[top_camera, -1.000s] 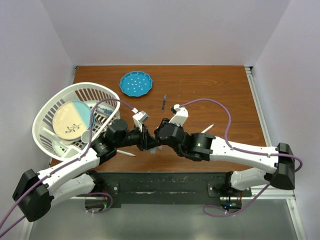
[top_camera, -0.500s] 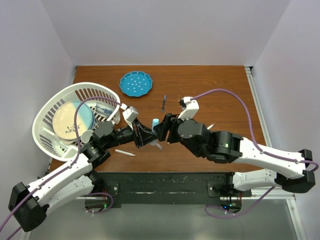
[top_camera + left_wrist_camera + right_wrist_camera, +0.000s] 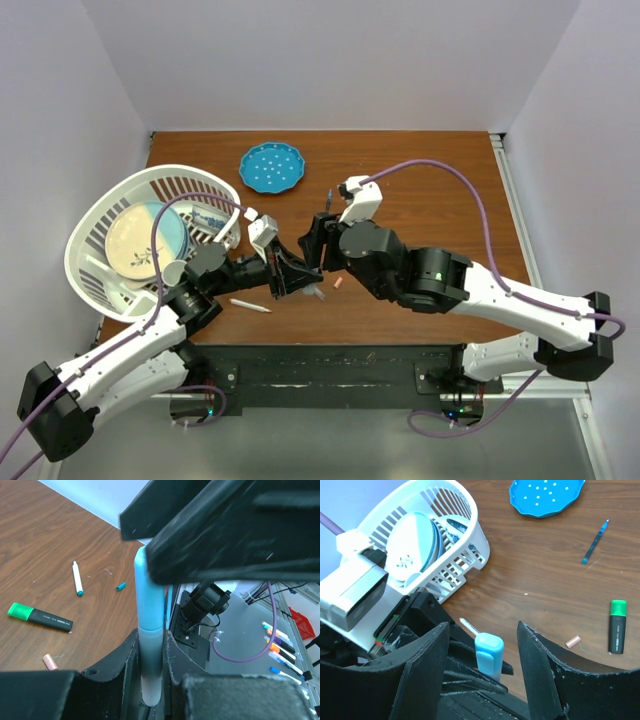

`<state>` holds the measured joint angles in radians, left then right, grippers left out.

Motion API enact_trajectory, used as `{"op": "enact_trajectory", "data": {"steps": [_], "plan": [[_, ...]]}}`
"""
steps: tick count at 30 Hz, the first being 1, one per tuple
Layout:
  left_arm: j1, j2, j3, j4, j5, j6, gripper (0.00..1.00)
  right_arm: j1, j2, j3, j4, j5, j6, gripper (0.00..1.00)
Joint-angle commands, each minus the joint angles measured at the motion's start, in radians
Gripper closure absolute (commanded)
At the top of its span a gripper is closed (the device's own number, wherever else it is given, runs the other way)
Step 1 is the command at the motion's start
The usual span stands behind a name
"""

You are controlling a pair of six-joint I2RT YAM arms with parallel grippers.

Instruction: Insert the pens into the pen caps

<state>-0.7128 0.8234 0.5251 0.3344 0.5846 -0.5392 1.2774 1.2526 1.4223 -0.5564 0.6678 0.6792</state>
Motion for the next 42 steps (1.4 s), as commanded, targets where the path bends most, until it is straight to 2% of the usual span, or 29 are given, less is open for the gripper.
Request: {"op": "enact_trajectory", "data": {"steps": [1,3,5,6,9,12,21,25,30,36,39,42], "plan": [[0.006,0.0,-0.004,0.071,0.015,0.007,1.0,-0.004,0.022,0.033,-0.011,0.009,-0.006,0.41],[0.007,0.003,0.001,0.071,0.011,0.008,1.0,-0.004,0.027,0.006,-0.01,-0.007,0.016,0.49],[0.007,0.005,0.006,0.072,0.003,0.008,1.0,-0.004,0.021,-0.016,0.003,-0.025,0.026,0.62],[0.006,0.006,0.007,0.074,0.001,0.002,1.0,-0.004,0.019,-0.041,0.012,-0.025,0.036,0.74],[0.006,0.006,0.013,0.089,-0.019,-0.021,1.0,-0.004,0.005,-0.098,0.035,-0.076,0.06,0.91],[0.006,0.013,0.018,0.12,-0.037,-0.041,1.0,-0.003,0.005,-0.141,0.044,-0.134,0.086,0.99],[0.019,0.062,0.081,0.146,-0.092,-0.027,1.0,0.02,0.005,-0.284,0.079,-0.275,0.164,1.0],[0.064,0.085,0.096,0.167,-0.085,-0.028,1.0,0.049,0.016,-0.306,0.066,-0.292,0.18,1.0],[0.137,0.094,0.125,0.219,-0.014,-0.047,1.0,0.057,0.01,-0.342,0.093,-0.353,0.183,1.0],[0.167,0.088,0.142,0.259,0.035,-0.065,1.0,0.062,0.028,-0.385,0.139,-0.437,0.191,1.0],[0.167,0.101,0.148,0.256,0.04,-0.064,1.0,0.068,0.03,-0.385,0.145,-0.445,0.191,1.0],[0.167,0.117,0.139,0.273,0.072,-0.076,1.0,0.066,0.005,-0.359,0.125,-0.38,0.197,1.0]]}}
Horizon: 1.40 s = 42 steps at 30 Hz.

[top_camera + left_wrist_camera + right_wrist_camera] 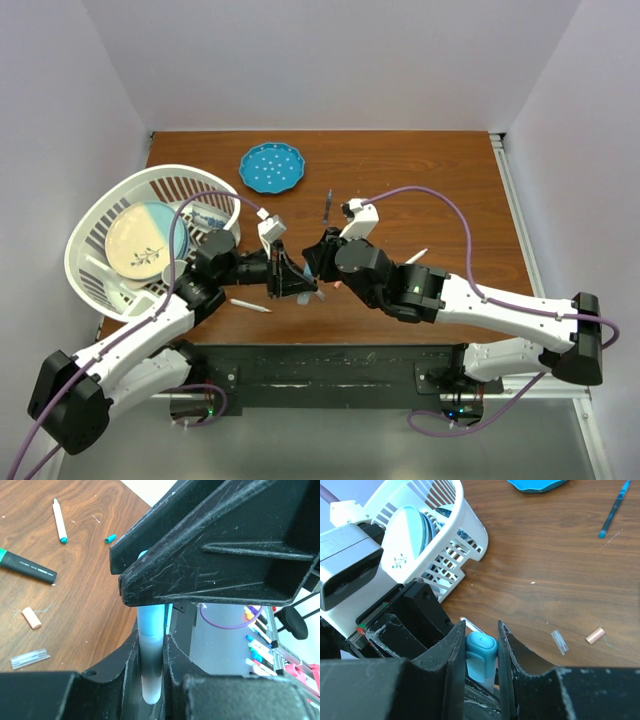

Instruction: Insert the pens into the pen caps

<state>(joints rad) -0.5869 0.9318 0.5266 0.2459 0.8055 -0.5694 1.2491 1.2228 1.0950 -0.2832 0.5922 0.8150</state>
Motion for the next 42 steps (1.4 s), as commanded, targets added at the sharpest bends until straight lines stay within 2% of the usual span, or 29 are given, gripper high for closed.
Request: {"op": "enact_trajectory", "data": {"steps": [1,2,4,7,8,11,13,14,15,18,23,29,32,42], "plan": [[0.041,0.012,0.133,0.349,-0.141,-0.046,1.0,0.095,0.027,-0.015,-0.172,-0.272,0.061,1.0],[0.041,0.012,0.127,0.337,-0.141,-0.041,1.0,0.093,0.021,0.038,-0.192,-0.234,0.058,0.99],[0.041,0.012,0.095,0.314,-0.152,-0.046,1.0,0.092,-0.003,0.103,-0.265,-0.081,0.043,0.87],[0.039,-0.001,0.021,0.337,-0.181,-0.07,1.0,0.087,-0.051,0.204,-0.301,0.059,-0.032,0.74],[0.039,-0.005,0.0,0.337,-0.201,-0.092,1.0,0.088,-0.057,0.262,-0.325,0.079,-0.043,0.65],[0.027,0.008,-0.088,0.41,-0.261,-0.157,1.0,0.087,-0.094,0.324,-0.393,0.119,-0.082,0.54],[0.003,0.05,-0.117,0.427,-0.317,-0.176,1.0,0.087,-0.126,0.315,-0.395,0.135,-0.092,0.49],[-0.008,0.068,-0.119,0.432,-0.334,-0.187,1.0,0.087,-0.162,0.292,-0.39,0.145,-0.093,0.45],[-0.027,0.111,-0.117,0.44,-0.351,-0.193,1.0,0.087,-0.181,0.278,-0.386,0.149,-0.093,0.35],[-0.042,0.211,-0.106,0.487,-0.408,-0.237,1.0,0.088,-0.255,0.218,-0.378,0.167,-0.089,0.25],[-0.062,0.373,-0.012,0.495,-0.515,-0.271,0.99,0.087,-0.345,0.154,-0.41,0.205,-0.071,0.21],[-0.103,0.628,0.125,0.497,-0.552,-0.325,0.92,0.087,-0.414,0.129,-0.464,0.238,-0.056,0.2],[-0.128,0.697,0.168,0.492,-0.583,-0.368,0.9,0.088,-0.44,0.115,-0.47,0.241,-0.053,0.2],[-0.214,0.823,0.259,0.32,-0.73,-0.418,0.82,0.087,-0.519,0.118,-0.536,0.288,-0.051,0.2]]}}
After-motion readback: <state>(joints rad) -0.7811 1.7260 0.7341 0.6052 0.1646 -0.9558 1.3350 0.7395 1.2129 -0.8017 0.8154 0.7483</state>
